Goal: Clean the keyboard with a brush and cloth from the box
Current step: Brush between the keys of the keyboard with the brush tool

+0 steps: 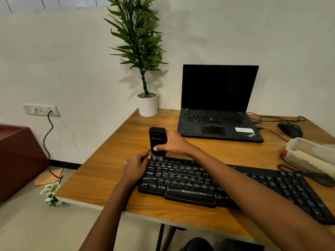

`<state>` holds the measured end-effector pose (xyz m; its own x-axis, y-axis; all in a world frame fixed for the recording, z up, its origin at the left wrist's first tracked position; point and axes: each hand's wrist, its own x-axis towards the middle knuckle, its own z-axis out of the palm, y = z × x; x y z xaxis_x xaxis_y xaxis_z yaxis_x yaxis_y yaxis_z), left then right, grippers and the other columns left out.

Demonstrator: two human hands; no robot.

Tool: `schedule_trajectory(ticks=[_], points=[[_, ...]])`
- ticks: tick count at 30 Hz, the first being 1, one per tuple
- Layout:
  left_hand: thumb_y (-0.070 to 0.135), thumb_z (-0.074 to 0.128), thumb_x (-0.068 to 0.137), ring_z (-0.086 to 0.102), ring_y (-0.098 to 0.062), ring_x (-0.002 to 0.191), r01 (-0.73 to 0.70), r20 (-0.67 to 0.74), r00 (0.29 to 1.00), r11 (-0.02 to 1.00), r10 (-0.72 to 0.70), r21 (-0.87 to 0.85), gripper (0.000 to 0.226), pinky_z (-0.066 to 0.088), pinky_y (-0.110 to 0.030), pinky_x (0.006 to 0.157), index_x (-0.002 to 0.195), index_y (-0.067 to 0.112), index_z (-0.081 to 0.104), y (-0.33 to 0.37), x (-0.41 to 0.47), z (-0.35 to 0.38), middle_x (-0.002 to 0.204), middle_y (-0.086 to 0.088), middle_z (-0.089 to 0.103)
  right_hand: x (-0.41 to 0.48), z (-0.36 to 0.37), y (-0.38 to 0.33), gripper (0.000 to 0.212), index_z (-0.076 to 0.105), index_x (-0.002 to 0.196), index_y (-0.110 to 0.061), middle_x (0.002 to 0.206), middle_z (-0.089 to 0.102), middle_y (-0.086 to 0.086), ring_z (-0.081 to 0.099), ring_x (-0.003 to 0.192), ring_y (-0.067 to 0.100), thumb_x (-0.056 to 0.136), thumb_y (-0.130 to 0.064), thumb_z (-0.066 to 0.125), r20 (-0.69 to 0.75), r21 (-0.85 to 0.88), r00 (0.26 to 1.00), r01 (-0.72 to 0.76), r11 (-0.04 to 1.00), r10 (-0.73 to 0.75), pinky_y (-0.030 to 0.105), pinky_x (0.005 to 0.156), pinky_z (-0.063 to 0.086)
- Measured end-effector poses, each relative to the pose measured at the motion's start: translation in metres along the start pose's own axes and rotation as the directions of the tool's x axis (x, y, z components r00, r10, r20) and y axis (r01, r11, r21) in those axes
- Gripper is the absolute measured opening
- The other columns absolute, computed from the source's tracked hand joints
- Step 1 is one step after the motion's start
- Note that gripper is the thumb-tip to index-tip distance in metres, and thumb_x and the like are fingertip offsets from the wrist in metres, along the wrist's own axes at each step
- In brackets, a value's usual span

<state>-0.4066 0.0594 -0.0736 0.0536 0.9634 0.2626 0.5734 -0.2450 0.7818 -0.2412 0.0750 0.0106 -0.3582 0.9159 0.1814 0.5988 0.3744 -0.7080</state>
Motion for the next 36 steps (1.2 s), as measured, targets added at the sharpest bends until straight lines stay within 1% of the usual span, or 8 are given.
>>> schedule_trajectory(ticks=[4, 15, 17, 20, 25, 31, 34, 36], points=[[0.028, 0.051, 0.096, 0.062, -0.018, 0.105, 0.013, -0.002, 1.0, 0.999, -0.013, -0.048, 0.033, 0.038, -0.053, 0.101, 0.128, 0.036, 0.048, -0.003, 0.0, -0.001, 0.105, 0.007, 0.069, 0.004, 0.0, -0.001, 0.031, 0.055, 0.094, -0.014, 0.09, 0.061, 0.005, 0.059, 0.087, 0.02, 0.072, -0.019, 0.077, -0.023, 0.035, 1.0, -0.011, 0.999, 0.012, 0.033, 0.074, 0.05], [0.024, 0.05, 0.096, 0.054, -0.022, 0.121, 0.082, 0.037, 0.996, 0.995, -0.08, -0.057, 0.056, 0.03, -0.056, 0.107, 0.146, 0.022, 0.026, -0.004, 0.002, 0.001, 0.104, 0.01, 0.07, 0.002, 0.002, 0.005, 0.041, 0.057, 0.109, -0.01, 0.103, 0.063, 0.008, 0.058, 0.097, 0.021, 0.074, -0.018, 0.075, -0.074, 0.005, 0.997, 0.01, 1.0, -0.009, 0.035, 0.085, 0.05], [0.022, 0.05, 0.096, 0.061, -0.025, 0.109, 0.066, 0.041, 0.997, 0.996, -0.063, -0.06, 0.058, 0.035, -0.057, 0.103, 0.147, 0.023, 0.022, -0.005, 0.003, 0.001, 0.091, 0.015, 0.07, -0.001, 0.004, 0.002, 0.045, 0.056, 0.113, -0.011, 0.106, 0.063, 0.007, 0.058, 0.101, 0.02, 0.073, -0.016, 0.077, 0.001, 0.094, 1.0, 0.008, 0.996, -0.008, 0.032, 0.089, 0.048], [0.022, 0.05, 0.096, 0.057, -0.02, 0.115, 0.041, 0.054, 0.998, 0.998, -0.039, -0.036, 0.06, 0.033, -0.053, 0.107, 0.148, 0.021, 0.02, -0.007, 0.003, 0.001, 0.104, 0.01, 0.067, -0.007, -0.01, 0.005, 0.05, 0.051, 0.117, -0.009, 0.102, 0.059, 0.002, 0.056, 0.097, 0.017, 0.073, -0.01, 0.076, 0.182, 0.069, 0.983, -0.028, 0.997, 0.015, 0.023, 0.083, 0.049], [0.02, 0.049, 0.097, 0.05, -0.02, 0.122, 0.046, 0.04, 0.998, 0.998, -0.044, -0.039, 0.061, 0.025, -0.052, 0.112, 0.148, 0.021, 0.016, -0.003, 0.0, 0.001, 0.116, 0.01, 0.061, -0.009, -0.061, 0.002, 0.046, 0.046, 0.106, -0.019, 0.094, 0.057, -0.003, 0.06, 0.093, 0.023, 0.073, -0.001, 0.073, 0.399, -0.06, 0.908, -0.114, 0.992, 0.129, 0.044, 0.08, 0.056], [0.022, 0.049, 0.097, 0.051, -0.014, 0.119, 0.016, 0.018, 1.0, 1.0, -0.016, 0.021, 0.06, 0.024, -0.051, 0.112, 0.149, 0.022, 0.017, -0.002, 0.0, 0.0, 0.114, 0.014, 0.06, 0.0, -0.013, -0.011, 0.043, 0.049, 0.106, -0.019, 0.091, 0.058, -0.006, 0.06, 0.094, 0.02, 0.073, -0.013, 0.077, 0.164, 0.127, 0.986, -0.039, 0.991, 0.018, 0.037, 0.079, 0.056], [0.022, 0.048, 0.097, 0.054, -0.018, 0.118, 0.012, 0.04, 0.999, 1.0, -0.012, 0.006, 0.061, 0.029, -0.052, 0.11, 0.148, 0.026, 0.014, -0.003, 0.0, 0.0, 0.106, 0.02, 0.06, -0.005, -0.008, 0.0, 0.049, 0.047, 0.115, -0.007, 0.1, 0.058, 0.005, 0.06, 0.096, 0.024, 0.074, -0.007, 0.075, 0.213, 0.136, 0.975, -0.089, 0.987, 0.058, 0.038, 0.078, 0.057], [0.021, 0.048, 0.098, 0.051, -0.019, 0.121, 0.018, 0.021, 1.0, 1.0, -0.018, 0.015, 0.061, 0.024, -0.049, 0.113, 0.148, 0.022, 0.015, 0.0, 0.0, 0.0, 0.118, 0.005, 0.063, -0.012, -0.026, 0.007, 0.05, 0.046, 0.116, -0.004, 0.1, 0.058, 0.006, 0.06, 0.093, 0.023, 0.074, -0.003, 0.073, 0.28, 0.075, 0.958, -0.09, 0.993, 0.065, 0.032, 0.074, 0.056]])
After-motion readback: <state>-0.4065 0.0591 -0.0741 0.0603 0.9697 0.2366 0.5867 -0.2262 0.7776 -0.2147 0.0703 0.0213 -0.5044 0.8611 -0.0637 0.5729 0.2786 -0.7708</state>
